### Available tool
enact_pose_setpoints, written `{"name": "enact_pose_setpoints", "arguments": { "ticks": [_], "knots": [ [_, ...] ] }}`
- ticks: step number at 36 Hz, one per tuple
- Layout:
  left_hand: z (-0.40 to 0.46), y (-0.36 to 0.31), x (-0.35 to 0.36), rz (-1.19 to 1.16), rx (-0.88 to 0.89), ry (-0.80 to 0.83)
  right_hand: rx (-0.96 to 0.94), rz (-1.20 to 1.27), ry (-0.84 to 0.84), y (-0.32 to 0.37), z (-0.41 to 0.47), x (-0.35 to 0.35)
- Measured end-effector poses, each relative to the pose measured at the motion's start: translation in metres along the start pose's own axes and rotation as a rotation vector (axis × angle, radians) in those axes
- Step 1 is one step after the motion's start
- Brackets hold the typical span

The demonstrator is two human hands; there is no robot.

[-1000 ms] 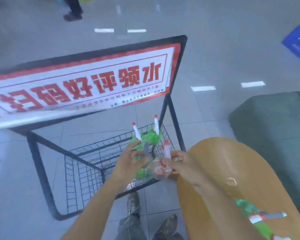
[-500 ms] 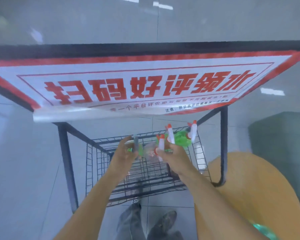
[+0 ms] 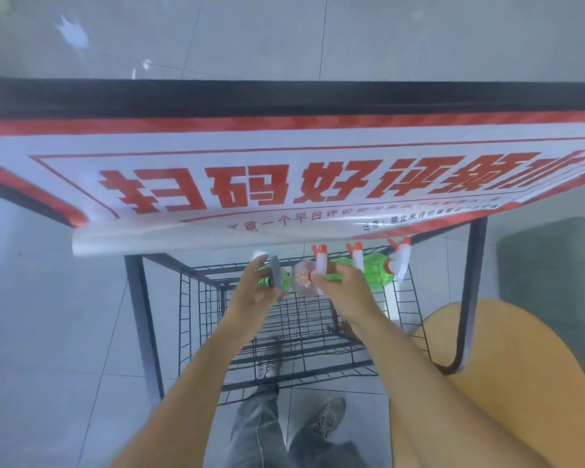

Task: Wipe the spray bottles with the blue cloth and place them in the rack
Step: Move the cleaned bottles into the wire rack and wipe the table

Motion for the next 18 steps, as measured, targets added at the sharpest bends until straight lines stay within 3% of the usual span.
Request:
{"name": "enact_pose_setpoints", "arguments": {
  "ticks": [18],
  "knots": [
    [0.002,-0.003,-0.011,0.192,0.058,0.034,-0.049,-0.083,-0.042,-0.006,0.014,0.005]
  ]
}}
Point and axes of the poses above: each hand's wrist, its own z-axis towards the middle knuckle, its own x-axis out of the palm, y = z × x, the point moved 4 cm from there along z, towards the middle knuckle, and after that the axes turned 11 degrees about z, right-handed, at the moved point
